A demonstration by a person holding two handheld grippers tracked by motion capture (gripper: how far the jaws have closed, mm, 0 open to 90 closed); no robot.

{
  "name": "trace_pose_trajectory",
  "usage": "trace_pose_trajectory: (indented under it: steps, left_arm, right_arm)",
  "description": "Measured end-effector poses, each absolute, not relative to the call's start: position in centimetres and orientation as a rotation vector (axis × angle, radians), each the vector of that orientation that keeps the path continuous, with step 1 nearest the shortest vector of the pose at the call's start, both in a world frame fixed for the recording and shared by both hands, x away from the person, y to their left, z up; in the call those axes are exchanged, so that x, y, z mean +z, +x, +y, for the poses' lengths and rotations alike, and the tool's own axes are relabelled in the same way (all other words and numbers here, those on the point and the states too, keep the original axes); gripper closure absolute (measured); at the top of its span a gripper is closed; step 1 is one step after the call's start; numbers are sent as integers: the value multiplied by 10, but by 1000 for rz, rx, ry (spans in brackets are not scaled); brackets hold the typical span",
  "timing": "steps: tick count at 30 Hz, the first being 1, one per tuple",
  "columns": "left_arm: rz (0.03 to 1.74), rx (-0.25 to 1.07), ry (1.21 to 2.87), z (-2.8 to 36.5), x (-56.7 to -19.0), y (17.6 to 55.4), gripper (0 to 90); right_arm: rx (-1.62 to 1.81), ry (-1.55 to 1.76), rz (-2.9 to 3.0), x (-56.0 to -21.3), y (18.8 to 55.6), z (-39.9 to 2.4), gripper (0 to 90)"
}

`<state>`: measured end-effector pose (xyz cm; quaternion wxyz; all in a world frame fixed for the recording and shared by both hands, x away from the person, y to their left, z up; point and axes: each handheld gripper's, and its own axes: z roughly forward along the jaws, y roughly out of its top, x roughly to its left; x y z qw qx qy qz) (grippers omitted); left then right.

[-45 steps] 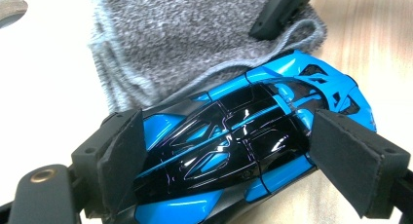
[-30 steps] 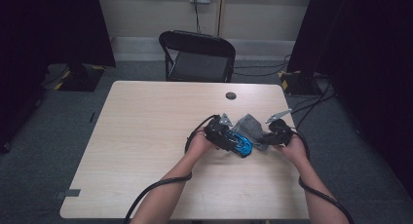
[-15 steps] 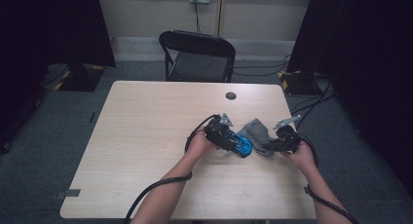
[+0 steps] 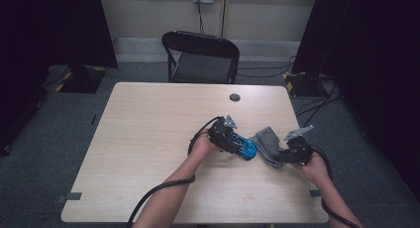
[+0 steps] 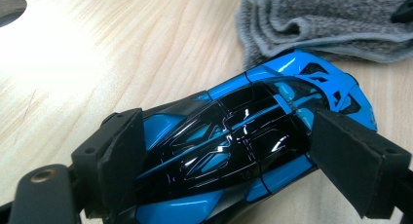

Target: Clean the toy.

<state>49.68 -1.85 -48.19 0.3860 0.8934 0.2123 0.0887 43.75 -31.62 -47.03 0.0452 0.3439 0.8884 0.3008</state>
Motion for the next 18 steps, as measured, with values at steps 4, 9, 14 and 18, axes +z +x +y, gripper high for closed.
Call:
trace_pose_trajectory:
  steps: [4, 9, 14, 18]
  left_arm:
    - [541, 227, 2277, -18, -482, 496, 136]
    - [540, 228, 2277, -18, -482, 497, 135]
    - [542, 229, 2274, -19, -482, 497, 135]
    - [543, 232, 2276, -19, -482, 496, 136]
  right_arm:
    - [926, 1052, 2712, -470, 430, -320, 783]
    - [942, 1057, 2721, -470, 418, -327, 783]
    - [924, 1057, 2717, -463, 410, -334, 785]
    - [974, 1076, 2655, -451, 410, -343, 787]
